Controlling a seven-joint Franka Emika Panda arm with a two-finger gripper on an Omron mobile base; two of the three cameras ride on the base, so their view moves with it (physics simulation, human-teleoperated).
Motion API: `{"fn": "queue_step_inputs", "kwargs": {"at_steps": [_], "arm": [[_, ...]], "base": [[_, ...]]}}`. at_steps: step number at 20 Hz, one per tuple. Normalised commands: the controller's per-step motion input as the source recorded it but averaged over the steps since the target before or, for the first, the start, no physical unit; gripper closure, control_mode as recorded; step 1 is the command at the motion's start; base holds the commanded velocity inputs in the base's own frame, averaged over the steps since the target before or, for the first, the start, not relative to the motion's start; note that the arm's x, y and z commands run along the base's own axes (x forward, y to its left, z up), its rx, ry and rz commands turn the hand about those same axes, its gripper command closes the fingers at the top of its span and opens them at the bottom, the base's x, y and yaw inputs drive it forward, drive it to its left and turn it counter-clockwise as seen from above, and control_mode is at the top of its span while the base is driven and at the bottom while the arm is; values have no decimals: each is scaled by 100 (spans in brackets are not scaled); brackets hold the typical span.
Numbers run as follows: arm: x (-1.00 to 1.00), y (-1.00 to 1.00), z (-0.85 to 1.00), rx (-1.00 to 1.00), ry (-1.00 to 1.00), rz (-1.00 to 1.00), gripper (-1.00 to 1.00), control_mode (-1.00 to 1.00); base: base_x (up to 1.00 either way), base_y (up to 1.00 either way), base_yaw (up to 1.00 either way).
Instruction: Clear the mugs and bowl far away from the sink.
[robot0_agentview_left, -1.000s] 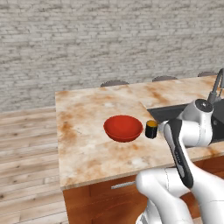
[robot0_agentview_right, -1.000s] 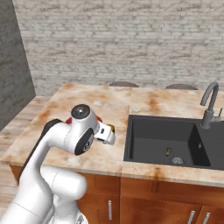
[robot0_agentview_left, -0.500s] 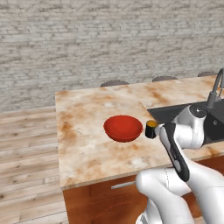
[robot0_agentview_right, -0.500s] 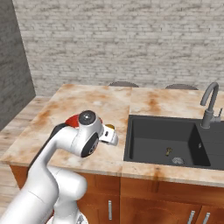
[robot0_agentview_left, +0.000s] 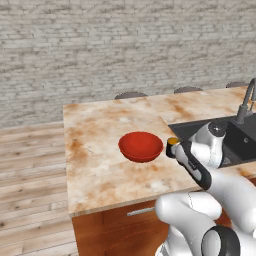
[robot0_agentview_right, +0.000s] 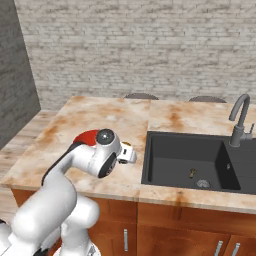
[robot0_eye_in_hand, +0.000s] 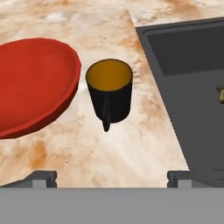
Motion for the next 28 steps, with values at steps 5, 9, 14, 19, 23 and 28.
{"fn": "queue_step_inputs", "kwargs": {"at_steps": [5, 9, 14, 19, 23, 28], "arm": [[40, -1, -18, 0, 0, 3, -100, -100], [28, -3, -18, 0, 2, 1, -100, -100], [19, -8, -22, 0, 3, 0, -100, -100], [16, -8, -22, 0, 2, 0, -100, -100], [22, -1, -12, 0, 0, 1, -100, -100], [24, 0, -3, 3, 0, 1, -100, -100]], "base": [[0, 0, 0], [0, 0, 0], [0, 0, 0], [0, 0, 0], [0, 0, 0], [0, 0, 0]]}}
